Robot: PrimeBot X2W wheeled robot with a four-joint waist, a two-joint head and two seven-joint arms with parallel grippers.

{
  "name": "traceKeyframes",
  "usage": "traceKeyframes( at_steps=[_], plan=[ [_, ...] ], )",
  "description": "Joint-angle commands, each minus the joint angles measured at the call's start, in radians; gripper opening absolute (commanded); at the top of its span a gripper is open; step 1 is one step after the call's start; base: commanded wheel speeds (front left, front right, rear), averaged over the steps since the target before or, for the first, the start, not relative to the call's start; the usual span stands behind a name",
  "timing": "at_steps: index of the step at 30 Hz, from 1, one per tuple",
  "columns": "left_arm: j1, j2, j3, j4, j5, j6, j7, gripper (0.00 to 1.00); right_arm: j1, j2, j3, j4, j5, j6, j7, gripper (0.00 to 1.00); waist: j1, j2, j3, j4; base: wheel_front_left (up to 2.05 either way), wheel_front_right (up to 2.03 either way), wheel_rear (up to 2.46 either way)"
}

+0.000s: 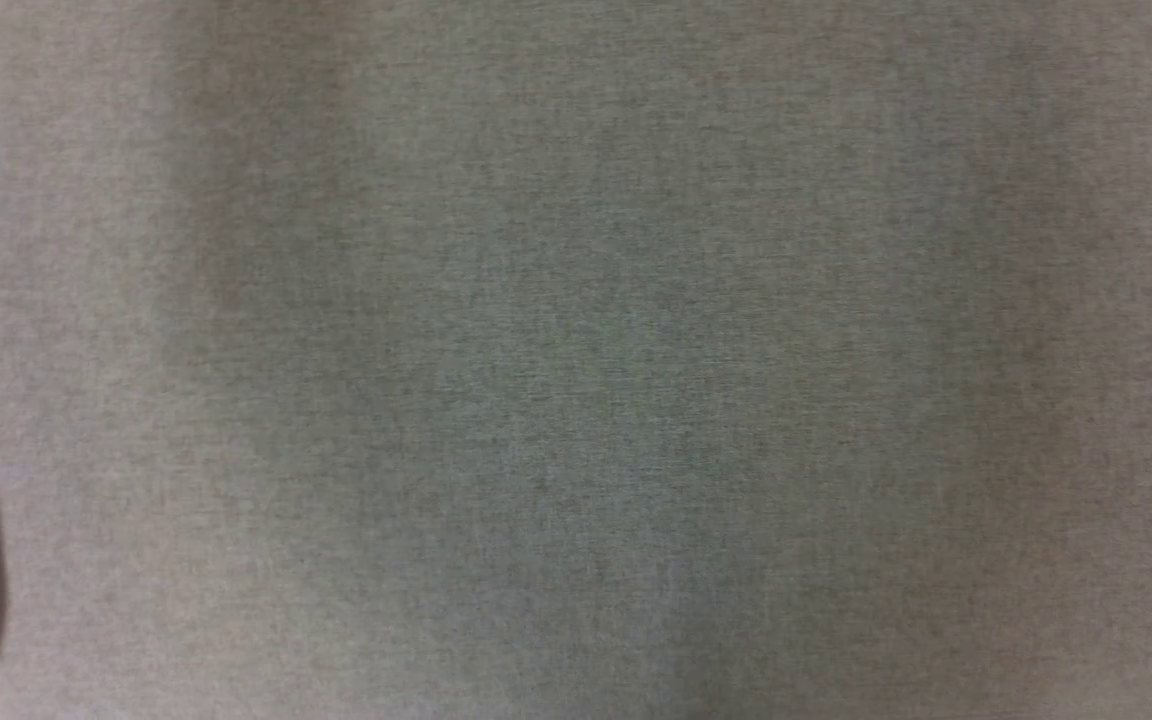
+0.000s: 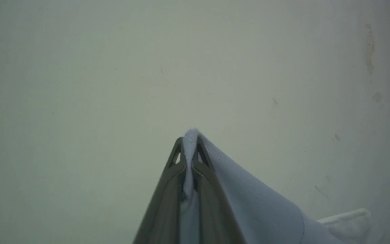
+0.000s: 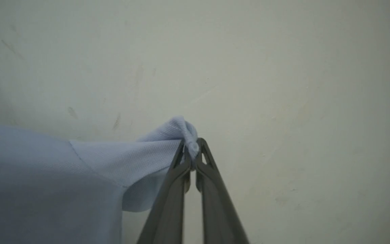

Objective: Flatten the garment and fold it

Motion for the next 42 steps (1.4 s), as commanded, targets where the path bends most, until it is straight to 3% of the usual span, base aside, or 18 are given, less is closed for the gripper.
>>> traceKeyframes(
  at_steps=[1,6,11,15,21,26,33,42],
  plan=[
    [0.029,0.004,-0.003,0.006,0.001,-0.008,0.003,0.0,0.025,-0.005,0.002,0.01,0.008,-0.001,-0.008,0.0,-0.0001,0.0,-0.002,0.005,0.0,0.0,0.0],
    [0.218,0.018,-0.027,0.028,0.006,-0.046,0.042,0.0,0.156,-0.019,0.066,0.095,0.094,-0.001,-0.04,0.0,-0.0001,0.0,-0.044,0.009,0.0,0.0,0.0],
    [0.576,0.02,-0.059,-0.044,-0.039,-0.08,0.246,0.0,0.388,-0.039,0.163,0.133,0.257,-0.001,-0.028,0.0,-0.0001,0.0,-0.147,0.01,0.0,0.0,0.0],
    [0.766,0.004,-0.062,-0.134,-0.078,-0.082,0.332,0.0,0.513,-0.056,0.198,0.117,0.342,-0.001,0.002,0.0,-0.0001,0.0,-0.206,0.016,0.0,0.0,0.0],
    [1.128,-0.031,-0.072,-0.332,-0.115,-0.043,0.469,0.0,0.765,-0.111,0.231,0.02,0.48,-0.001,0.047,0.0,-0.0001,0.0,-0.304,0.029,0.0,0.0,0.0],
    [1.372,-0.066,-0.092,-0.459,-0.159,-0.022,0.561,0.0,0.962,-0.133,0.171,-0.058,0.514,-0.001,0.042,0.0,-0.0001,0.0,-0.371,0.048,0.0,0.0,0.0],
    [1.574,-0.092,-0.081,-0.526,-0.182,0.017,0.599,0.0,1.21,-0.095,0.017,-0.161,0.463,-0.001,0.117,0.0,-0.0001,0.0,-0.432,0.062,0.0,0.0,0.0],
    [1.717,-0.135,-0.101,-0.509,-0.183,0.052,0.609,0.0,1.482,0.079,-0.211,-0.326,0.335,-0.001,0.371,0.0,-0.0001,0.0,-0.473,0.063,0.0,0.0,0.0]
  ],
)
